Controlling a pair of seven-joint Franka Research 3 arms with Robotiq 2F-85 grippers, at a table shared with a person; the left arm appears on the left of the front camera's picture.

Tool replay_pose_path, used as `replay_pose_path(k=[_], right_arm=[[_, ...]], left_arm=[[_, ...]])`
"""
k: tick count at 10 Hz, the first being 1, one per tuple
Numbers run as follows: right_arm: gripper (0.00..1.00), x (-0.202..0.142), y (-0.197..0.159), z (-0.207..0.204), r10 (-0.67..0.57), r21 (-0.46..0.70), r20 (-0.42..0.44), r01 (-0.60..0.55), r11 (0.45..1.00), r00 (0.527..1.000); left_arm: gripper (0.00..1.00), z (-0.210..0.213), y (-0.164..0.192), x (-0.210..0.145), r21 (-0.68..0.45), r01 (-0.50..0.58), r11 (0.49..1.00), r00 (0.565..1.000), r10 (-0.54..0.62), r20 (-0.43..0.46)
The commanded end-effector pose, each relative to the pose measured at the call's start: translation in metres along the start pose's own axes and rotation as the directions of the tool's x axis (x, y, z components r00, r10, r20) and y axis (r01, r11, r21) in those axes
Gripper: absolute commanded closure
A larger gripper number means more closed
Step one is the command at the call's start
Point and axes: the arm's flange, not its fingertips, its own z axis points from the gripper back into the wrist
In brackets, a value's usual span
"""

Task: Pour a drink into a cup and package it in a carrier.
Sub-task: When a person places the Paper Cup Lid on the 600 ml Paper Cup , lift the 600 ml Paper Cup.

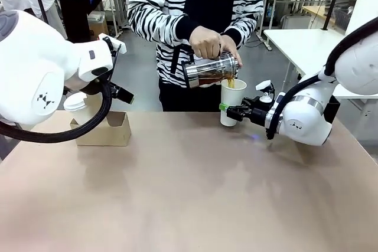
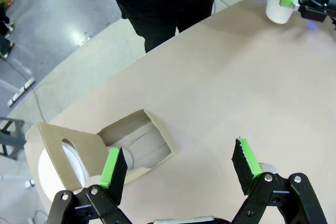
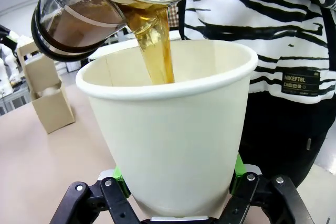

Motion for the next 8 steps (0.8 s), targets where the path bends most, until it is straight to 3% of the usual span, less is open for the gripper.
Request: replay_pose_path(k=[1, 8], right_arm=[[0.19, 0.0040, 0.0028, 0.0012, -0.002, 0.001, 0.004, 0.002, 1.000, 1.000], [0.19, 0.0040, 0.0028, 0.0012, -0.002, 0.001, 0.004, 0.002, 1.000, 1.000]], left_arm=[[0.00, 0.0023, 0.0007, 0.0008, 0.001, -0.002, 1.000, 1.000, 0.002, 0.004], [0.00, 0.0023, 0.0007, 0.0008, 0.001, -0.002, 1.000, 1.000, 0.002, 0.004]])
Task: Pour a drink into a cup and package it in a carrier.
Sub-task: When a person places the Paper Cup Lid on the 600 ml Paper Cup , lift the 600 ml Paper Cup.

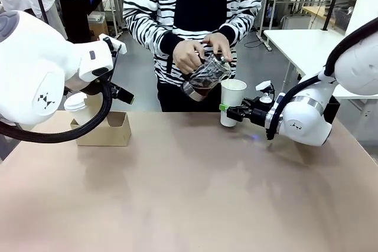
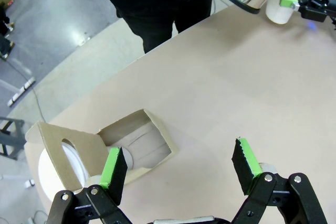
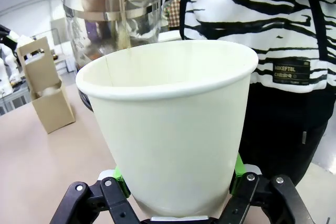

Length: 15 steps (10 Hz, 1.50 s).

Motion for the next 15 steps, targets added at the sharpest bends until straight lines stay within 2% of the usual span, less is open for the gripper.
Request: replay_pose_path(k=[1, 15], right_arm=[[0.19, 0.0043, 0.0026, 0.0010, -0.001, 0.001, 0.005, 0.001, 1.000, 1.000], [0.19, 0.0043, 0.0026, 0.0010, -0.001, 0.001, 0.005, 0.001, 1.000, 1.000]], left_arm=[[0.00, 0.0023, 0.0007, 0.0008, 0.001, -0.002, 1.000, 1.000, 0.002, 0.004], [0.00, 0.0023, 0.0007, 0.0008, 0.001, -0.002, 1.000, 1.000, 0.002, 0.004]])
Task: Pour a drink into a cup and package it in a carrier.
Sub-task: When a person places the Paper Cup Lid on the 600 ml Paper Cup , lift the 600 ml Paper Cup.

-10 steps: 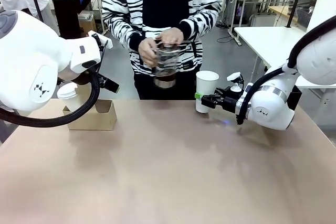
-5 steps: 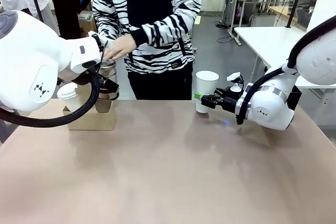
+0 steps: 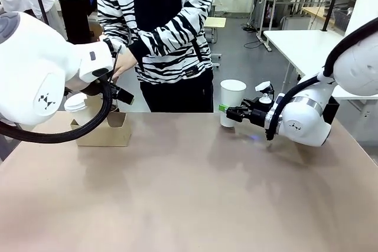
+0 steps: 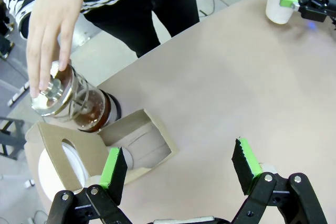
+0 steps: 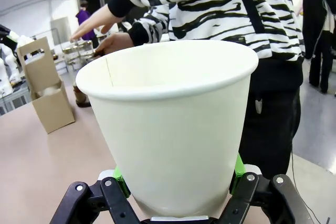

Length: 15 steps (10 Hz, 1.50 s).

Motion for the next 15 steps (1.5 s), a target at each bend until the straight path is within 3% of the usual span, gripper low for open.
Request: replay_pose_path(k=[1, 15], right_arm=[[0.19, 0.0043, 0.0026, 0.0010, -0.001, 0.001, 0.005, 0.001, 1.000, 1.000], [0.19, 0.0043, 0.0026, 0.0010, -0.001, 0.001, 0.005, 0.001, 1.000, 1.000]], left_arm=[[0.00, 0.0023, 0.0007, 0.0008, 0.001, -0.002, 1.000, 1.000, 0.002, 0.004], [0.00, 0.0023, 0.0007, 0.0008, 0.001, -0.002, 1.000, 1.000, 0.002, 0.004]])
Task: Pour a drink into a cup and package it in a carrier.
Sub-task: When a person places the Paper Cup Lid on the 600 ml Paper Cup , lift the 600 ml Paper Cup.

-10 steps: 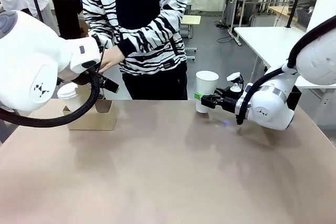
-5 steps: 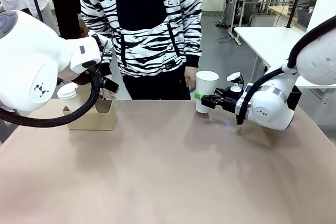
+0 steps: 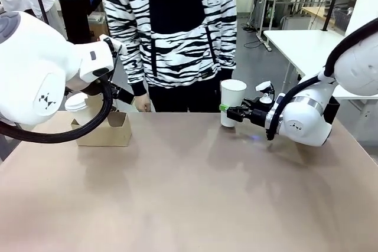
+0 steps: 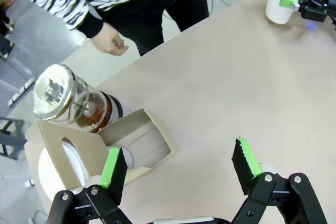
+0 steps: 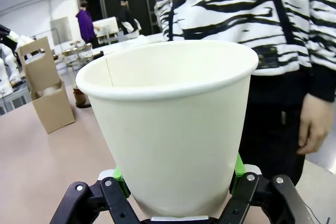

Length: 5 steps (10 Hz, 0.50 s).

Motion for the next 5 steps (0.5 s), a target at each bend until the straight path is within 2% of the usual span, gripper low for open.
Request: replay_pose_path(k=[1, 5], right_arm=[[0.19, 0.0043, 0.0026, 0.0010, -0.001, 0.001, 0.005, 0.001, 1.000, 1.000], [0.19, 0.0043, 0.0026, 0.0010, -0.001, 0.001, 0.005, 0.001, 1.000, 1.000]], left_arm=[[0.00, 0.0023, 0.0007, 0.0008, 0.001, -0.002, 1.000, 1.000, 0.002, 0.004], [0.00, 0.0023, 0.0007, 0.0008, 0.001, -0.002, 1.000, 1.000, 0.002, 0.004]])
